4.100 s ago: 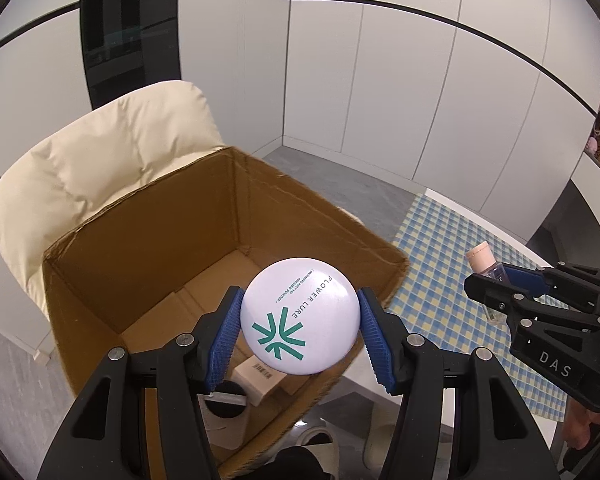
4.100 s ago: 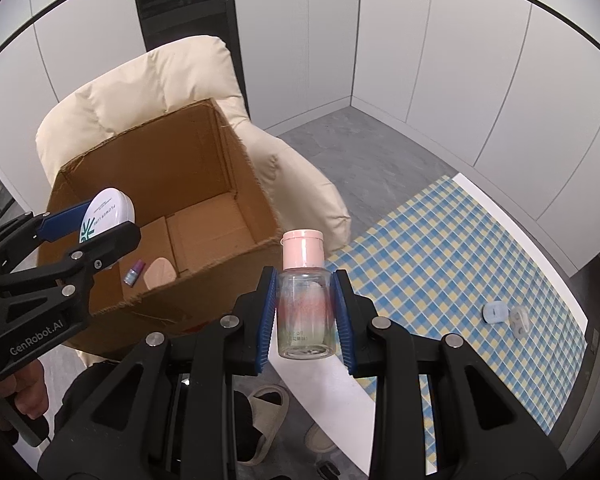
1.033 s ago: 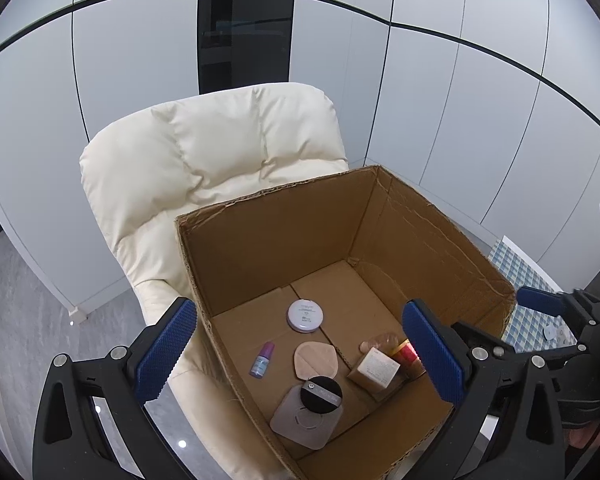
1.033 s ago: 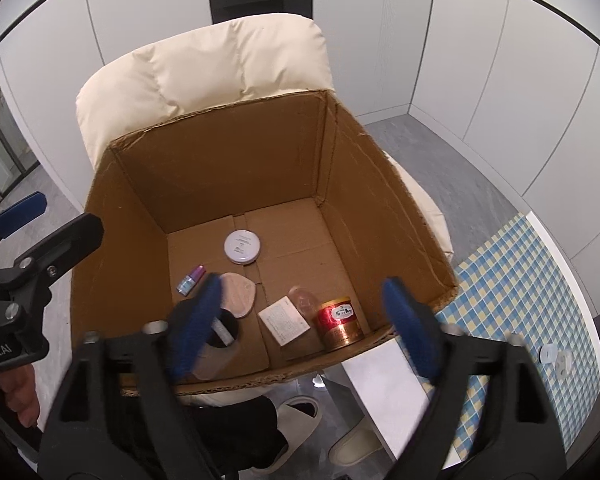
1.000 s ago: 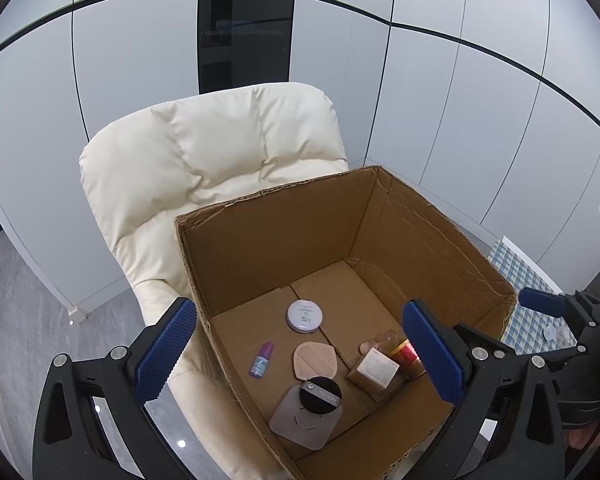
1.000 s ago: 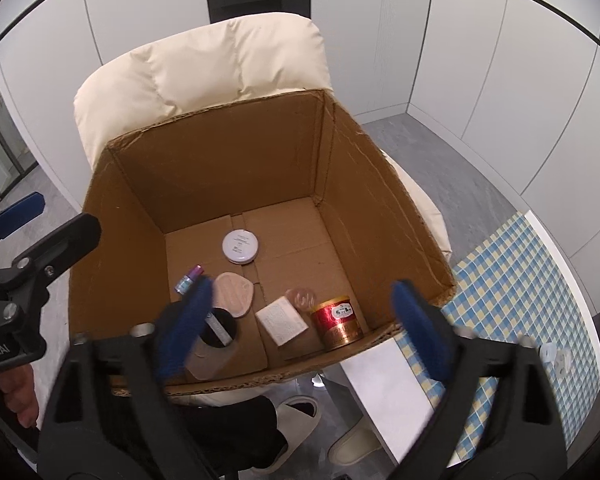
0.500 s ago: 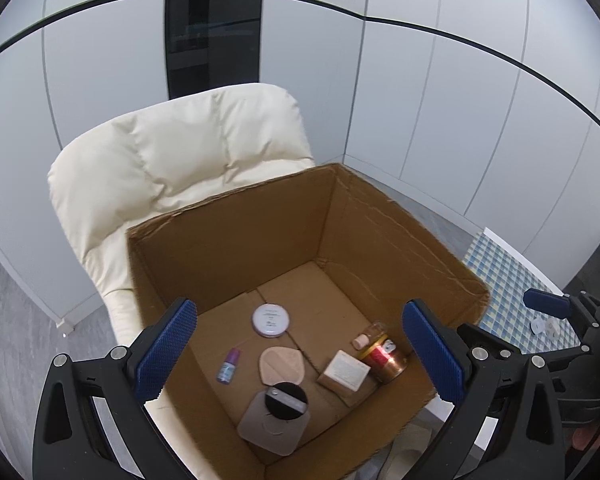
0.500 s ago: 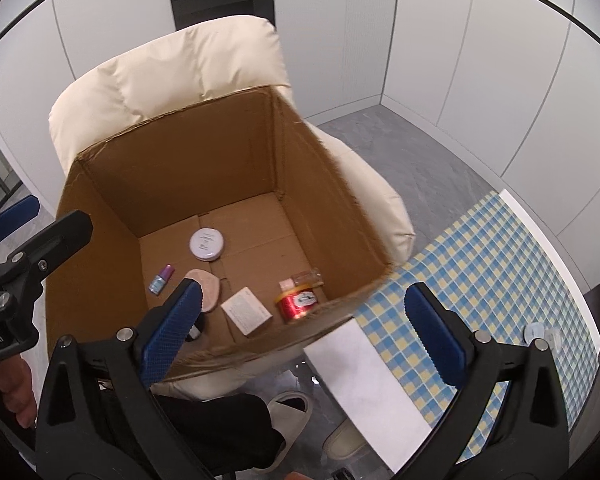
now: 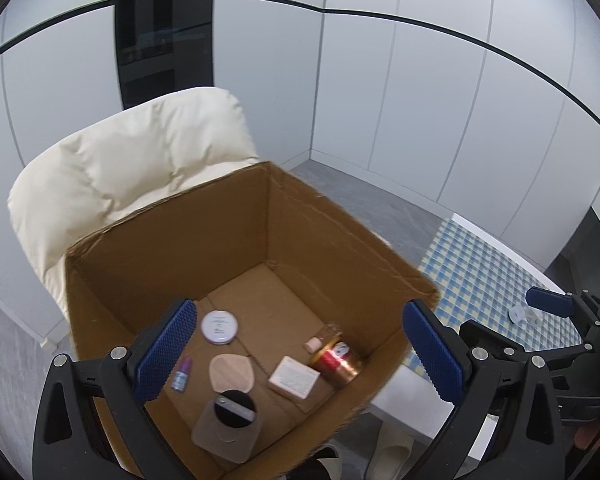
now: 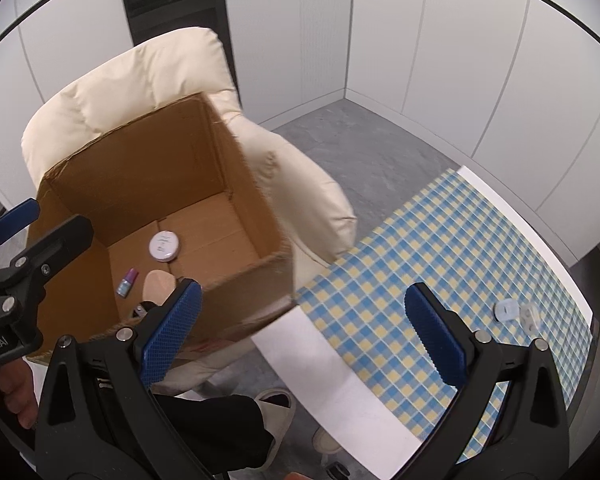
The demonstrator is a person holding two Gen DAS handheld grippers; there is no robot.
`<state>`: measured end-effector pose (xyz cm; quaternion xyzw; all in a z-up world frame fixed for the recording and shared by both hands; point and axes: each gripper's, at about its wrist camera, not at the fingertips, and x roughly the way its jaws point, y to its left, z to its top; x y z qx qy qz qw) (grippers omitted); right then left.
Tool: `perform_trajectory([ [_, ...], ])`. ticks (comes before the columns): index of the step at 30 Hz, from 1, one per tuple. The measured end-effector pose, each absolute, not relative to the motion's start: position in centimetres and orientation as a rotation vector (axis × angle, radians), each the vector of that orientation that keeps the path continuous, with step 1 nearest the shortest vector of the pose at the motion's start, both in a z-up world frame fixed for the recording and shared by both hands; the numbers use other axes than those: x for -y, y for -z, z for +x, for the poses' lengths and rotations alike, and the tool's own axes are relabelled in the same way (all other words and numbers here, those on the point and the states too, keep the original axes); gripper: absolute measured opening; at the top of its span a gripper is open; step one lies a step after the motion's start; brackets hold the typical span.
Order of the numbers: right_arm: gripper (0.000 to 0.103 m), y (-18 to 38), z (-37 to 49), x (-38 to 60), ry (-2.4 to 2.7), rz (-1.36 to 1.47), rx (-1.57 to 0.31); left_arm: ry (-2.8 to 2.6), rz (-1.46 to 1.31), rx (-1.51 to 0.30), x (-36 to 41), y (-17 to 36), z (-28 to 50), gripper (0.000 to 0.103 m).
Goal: Organize objects
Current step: 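Withdraw both open tools from the box toward the blue and clear cases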
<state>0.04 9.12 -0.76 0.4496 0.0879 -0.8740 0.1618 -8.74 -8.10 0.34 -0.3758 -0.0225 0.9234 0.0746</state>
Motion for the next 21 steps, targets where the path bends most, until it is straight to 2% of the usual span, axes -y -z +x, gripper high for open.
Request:
perform_trajectory([
  [21,0.103,0.4,-0.1,-18.5,2.63,1.336,-0.167,-2.641,-1.094,-0.002,-0.6,-0.5,-9.2,0.102],
])
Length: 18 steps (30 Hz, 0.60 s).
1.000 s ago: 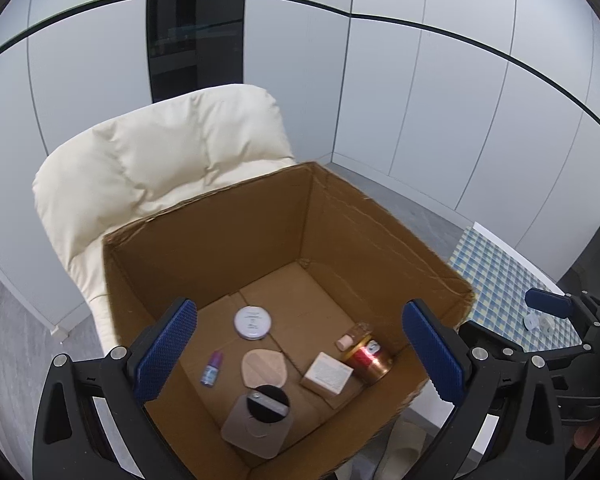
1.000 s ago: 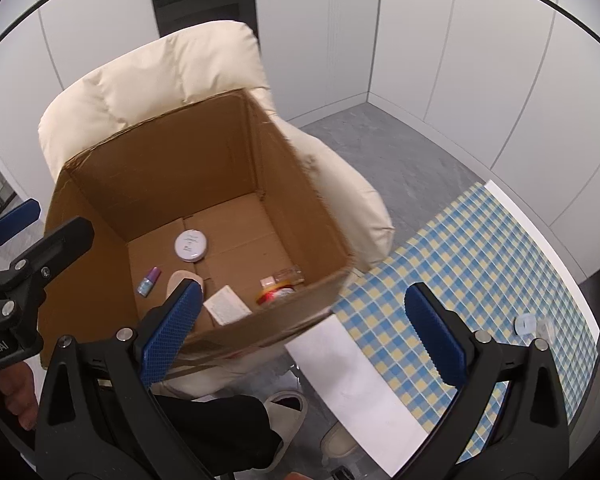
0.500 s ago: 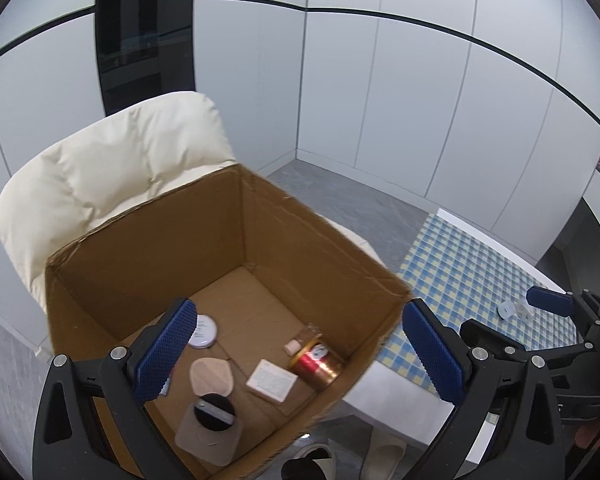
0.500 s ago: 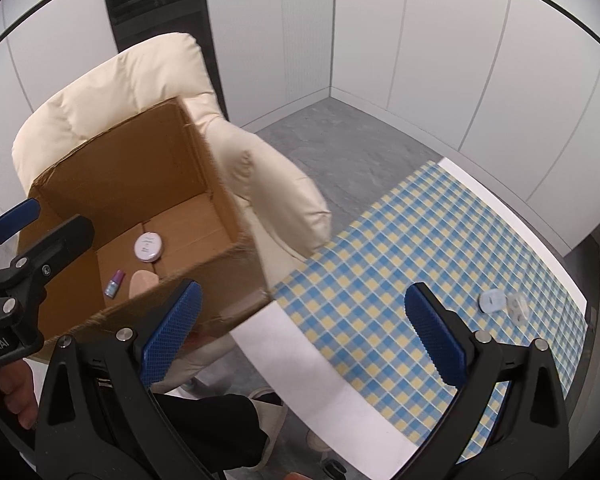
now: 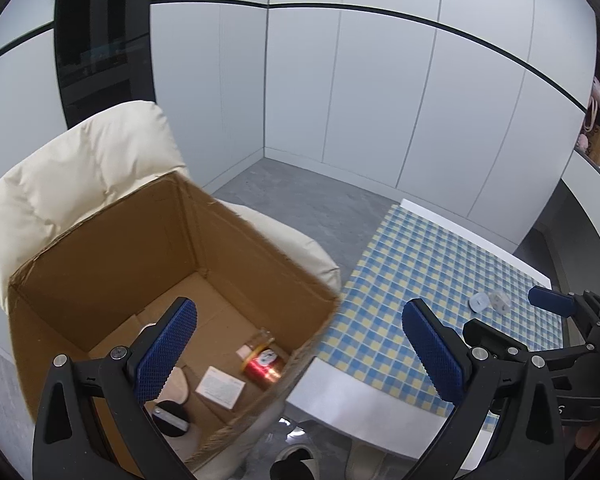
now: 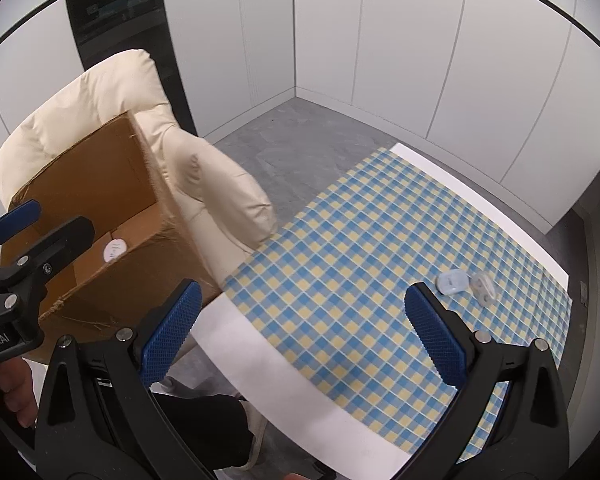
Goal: Organize objects
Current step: 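Withdraw both open tools from the box toward the blue and clear cases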
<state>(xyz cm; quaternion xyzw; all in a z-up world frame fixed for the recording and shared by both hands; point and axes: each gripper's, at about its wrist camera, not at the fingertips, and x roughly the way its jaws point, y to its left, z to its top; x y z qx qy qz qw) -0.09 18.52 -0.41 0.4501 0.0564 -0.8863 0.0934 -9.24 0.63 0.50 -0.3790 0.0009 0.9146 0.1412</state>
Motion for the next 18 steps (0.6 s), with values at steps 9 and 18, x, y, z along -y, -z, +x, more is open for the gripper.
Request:
perform_trajectory([
  [9,0.103,0.7,0.2,-22.2,2.683,1.361,-0.146,-2.584,-1.092,-0.037,-4.3,-0.3,-9.1,0.102],
  [18,0.103,0.5,0.8,-25.6,2.725,1.384,-0.113,-2.528,-1.074,-0.064,-7.7,-0.5,-8.7,0.102],
])
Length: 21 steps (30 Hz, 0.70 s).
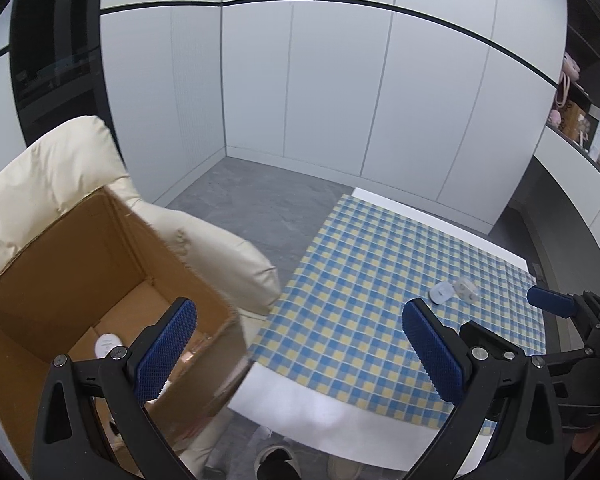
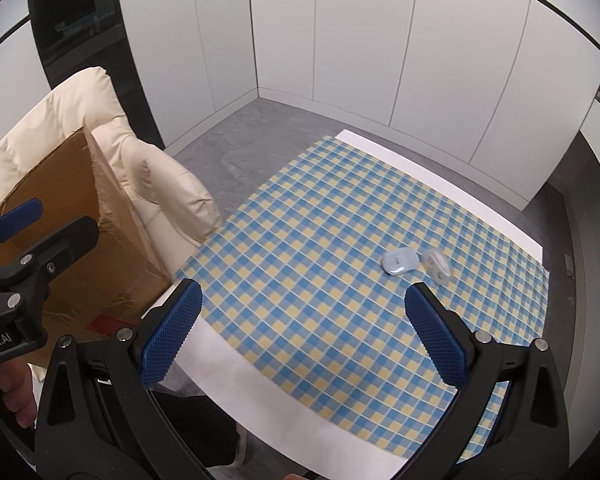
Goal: Organize objects
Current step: 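Withdraw both open tools from the box toward the blue and clear cases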
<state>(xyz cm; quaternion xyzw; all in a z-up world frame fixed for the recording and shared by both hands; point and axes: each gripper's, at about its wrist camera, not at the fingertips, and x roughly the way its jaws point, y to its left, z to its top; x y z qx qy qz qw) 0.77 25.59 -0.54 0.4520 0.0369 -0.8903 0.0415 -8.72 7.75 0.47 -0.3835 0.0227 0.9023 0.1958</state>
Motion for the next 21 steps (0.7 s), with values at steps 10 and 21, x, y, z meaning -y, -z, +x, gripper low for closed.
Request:
perform_trajectory([
  [10,0.103,0.3,1.9,-29.8,2.785,1.415,-0.07,-2.461,-1.064,-0.085,-12.0,-0.7,-8.0,0.102],
  [21,0.103,0.3,3.3,-34.5,2.847,1.447,-0.015,-2.387,-1.042,-0.136,-16.7,-0.8,-6.8,0.102],
])
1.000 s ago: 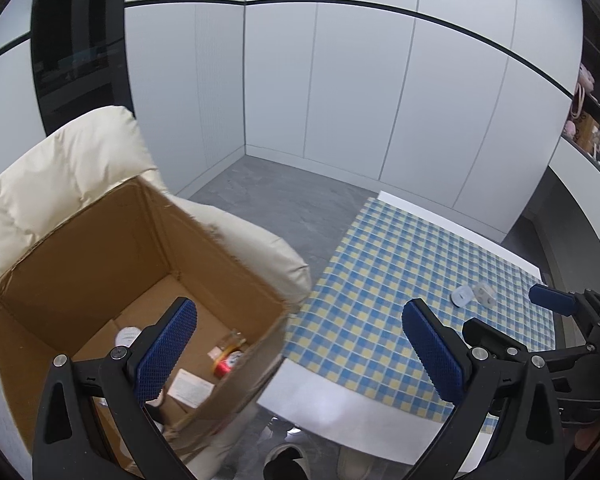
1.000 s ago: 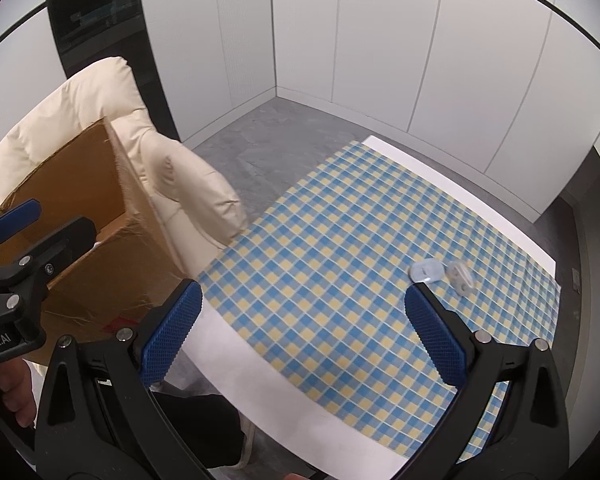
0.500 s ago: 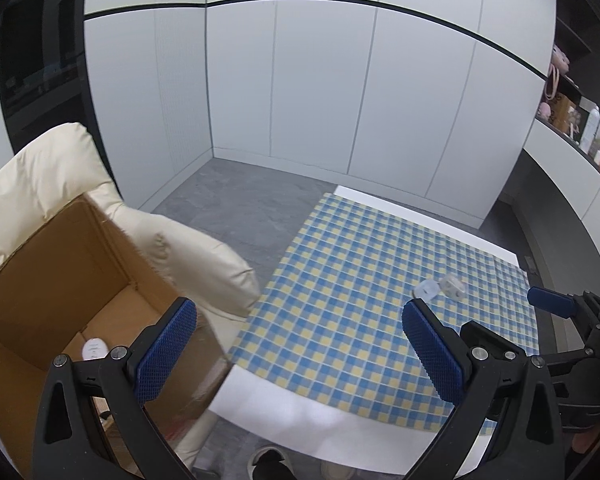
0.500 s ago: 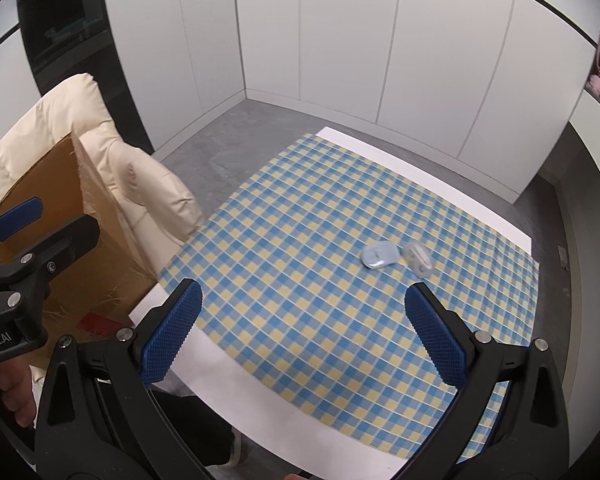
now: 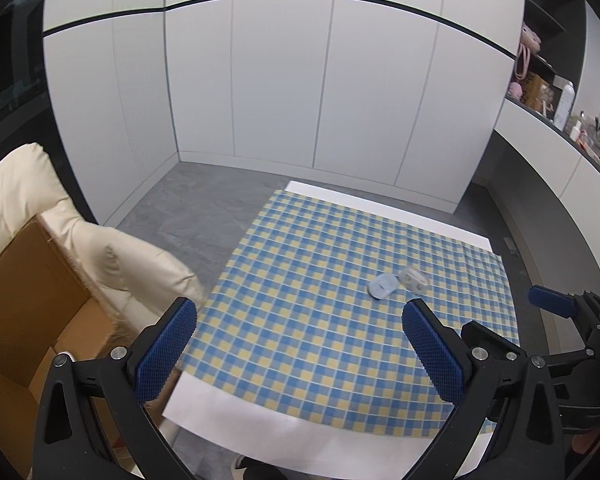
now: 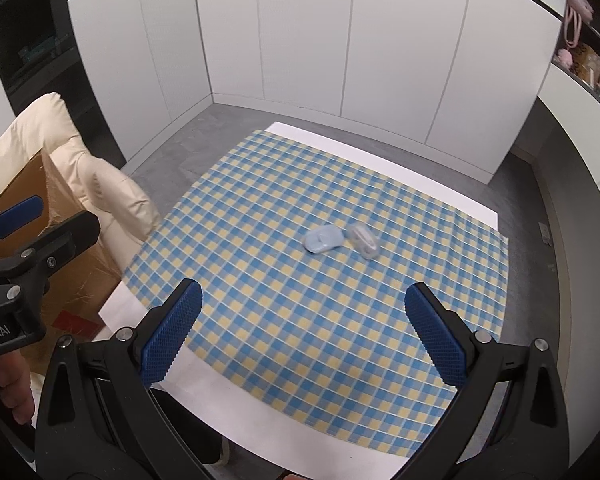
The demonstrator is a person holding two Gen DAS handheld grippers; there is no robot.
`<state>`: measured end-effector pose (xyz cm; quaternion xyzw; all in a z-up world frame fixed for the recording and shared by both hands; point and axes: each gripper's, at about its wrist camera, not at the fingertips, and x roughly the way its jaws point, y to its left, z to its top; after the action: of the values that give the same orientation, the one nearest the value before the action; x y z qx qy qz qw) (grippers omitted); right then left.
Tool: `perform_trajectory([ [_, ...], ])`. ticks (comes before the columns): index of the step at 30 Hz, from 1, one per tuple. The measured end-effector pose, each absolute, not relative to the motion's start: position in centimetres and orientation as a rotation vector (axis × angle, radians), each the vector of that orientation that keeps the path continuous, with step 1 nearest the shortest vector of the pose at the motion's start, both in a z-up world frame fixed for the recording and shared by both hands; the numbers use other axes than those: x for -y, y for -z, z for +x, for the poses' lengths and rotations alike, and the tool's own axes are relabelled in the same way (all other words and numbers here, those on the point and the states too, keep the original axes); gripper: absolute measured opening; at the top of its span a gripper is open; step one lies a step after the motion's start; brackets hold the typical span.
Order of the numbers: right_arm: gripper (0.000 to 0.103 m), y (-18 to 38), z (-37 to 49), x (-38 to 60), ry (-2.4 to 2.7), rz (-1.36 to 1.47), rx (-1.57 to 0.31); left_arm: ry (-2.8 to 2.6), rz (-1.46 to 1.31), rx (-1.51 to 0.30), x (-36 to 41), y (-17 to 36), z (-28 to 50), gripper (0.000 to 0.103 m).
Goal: Organize objects
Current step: 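Withdraw both open tools from the box toward the blue and clear cases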
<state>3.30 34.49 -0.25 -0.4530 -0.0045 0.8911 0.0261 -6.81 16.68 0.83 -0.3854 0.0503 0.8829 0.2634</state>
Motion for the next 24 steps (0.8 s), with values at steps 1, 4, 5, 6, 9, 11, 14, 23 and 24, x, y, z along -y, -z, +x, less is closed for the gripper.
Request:
perform_trajectory([
  [1,0.103,0.2,3.4,-34.9,-2.749,-1.397,0.009,-2.382,-1.04,-0.14,-17.0,-0.8,-6.7,0.102],
  [4,0.103,0.3,3.7,-35.9,-2.735,-1.393,0.001,-2.368,-1.032,-0.15,-18.0,-0.9,-6.2,0.102],
  [5,0.103,0.2,3.9,-36.2,-2.732,-1.392,-0.001,-2.363,-1.029,-0.154,-18.4,-0.9,-6.1,0.102],
  [6,0.103,0.2,4.1,-36.5,-2.728,-1.39,-0.005,-2.36,-1.028,-0.156,-18.6,-0.9,-6.0,0.102],
  [9,0.103,0.2,4.5,-37.4,-2.717,-1.385,-0.015,-2.354,-1.018,-0.154,-19.2,-1.1,-5.7,0.102],
  [11,0.103,0.2,4.5,-37.9,-2.71,-1.385,-0.012,-2.345,-1.018,-0.155,-19.8,-1.1,-5.6,0.102],
  [14,0.103,0.3,4.9,-38.7,-2.696,-1.381,-0.015,-2.33,-1.021,-0.16,-20.6,-1.0,-5.4,0.102],
  [23,0.103,0.2,5.6,-40.7,-2.661,-1.367,-0.026,-2.324,-1.05,-0.207,-22.8,-0.4,-5.2,0.102],
  [24,0.103,0.3,5.6,-40.9,-2.661,-1.363,-0.022,-2.319,-1.049,-0.228,-23.2,-0.1,-5.2,0.102],
])
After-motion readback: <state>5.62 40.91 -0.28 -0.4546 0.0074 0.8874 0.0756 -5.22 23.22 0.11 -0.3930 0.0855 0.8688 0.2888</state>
